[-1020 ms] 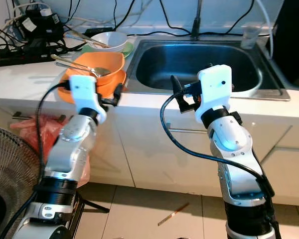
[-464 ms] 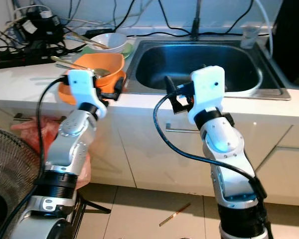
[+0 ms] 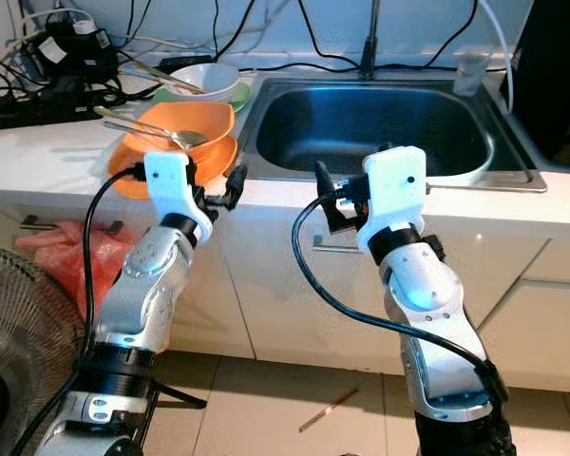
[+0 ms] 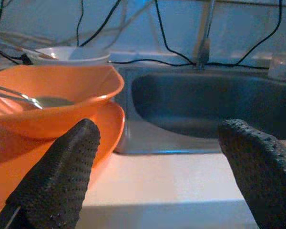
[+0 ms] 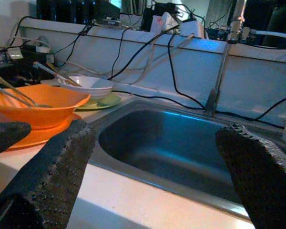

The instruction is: Kitchen organization

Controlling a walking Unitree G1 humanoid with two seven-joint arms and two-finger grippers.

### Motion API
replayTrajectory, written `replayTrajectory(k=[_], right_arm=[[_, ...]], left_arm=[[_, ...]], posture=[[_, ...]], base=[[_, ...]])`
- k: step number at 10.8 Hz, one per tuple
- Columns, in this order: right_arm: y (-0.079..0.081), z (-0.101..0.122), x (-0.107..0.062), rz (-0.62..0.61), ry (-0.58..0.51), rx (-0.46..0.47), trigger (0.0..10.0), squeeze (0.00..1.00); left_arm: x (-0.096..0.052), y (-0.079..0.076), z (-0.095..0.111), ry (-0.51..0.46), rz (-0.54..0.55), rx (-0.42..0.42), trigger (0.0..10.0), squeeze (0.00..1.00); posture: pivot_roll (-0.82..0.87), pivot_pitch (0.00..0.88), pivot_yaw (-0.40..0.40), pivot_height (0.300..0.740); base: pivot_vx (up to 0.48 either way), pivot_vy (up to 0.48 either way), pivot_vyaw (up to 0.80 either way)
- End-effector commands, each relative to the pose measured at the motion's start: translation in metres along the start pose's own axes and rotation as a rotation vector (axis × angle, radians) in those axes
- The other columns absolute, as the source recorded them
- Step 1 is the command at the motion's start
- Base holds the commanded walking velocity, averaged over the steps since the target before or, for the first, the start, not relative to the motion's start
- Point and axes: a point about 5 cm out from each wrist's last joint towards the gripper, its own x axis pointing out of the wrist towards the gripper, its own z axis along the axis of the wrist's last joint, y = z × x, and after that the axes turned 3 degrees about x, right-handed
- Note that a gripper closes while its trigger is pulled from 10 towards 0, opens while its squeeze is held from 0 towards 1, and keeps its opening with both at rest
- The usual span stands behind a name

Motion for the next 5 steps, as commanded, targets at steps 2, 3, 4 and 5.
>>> replayTrajectory(k=[2,3,4,5], right_arm=[[0.003,0.002,0.0,0.011,0.003,-0.005,10.0,0.0],[0.003,0.002,0.0,0.011,0.004,-0.005,10.0,0.0],[-0.002,0.007,0.003,-0.009,-0.015,-0.019,10.0,0.0],[-0.006,0.011,0.004,-0.021,-0.03,-0.027,10.0,0.0]], left_arm=[[-0.001,0.0,0.004,-0.012,0.007,0.005,10.0,0.0],[-0.002,0.0,0.004,-0.01,0.008,0.003,10.0,0.0],[0.002,0.002,0.027,-0.08,0.005,0.008,10.0,0.0],[0.005,0.0,0.044,-0.132,-0.003,0.017,10.0,0.0]], posture=[[-0.13,0.0,0.059,0.74],[-0.13,0.0,0.055,0.74],[-0.12,0.0,0.051,0.74],[-0.13,0.0,0.056,0.74]], base=[[0.0,0.0,0.0],[0.0,0.0,0.0],[0.27,0.0,0.0],[0.285,0.0,0.0]])
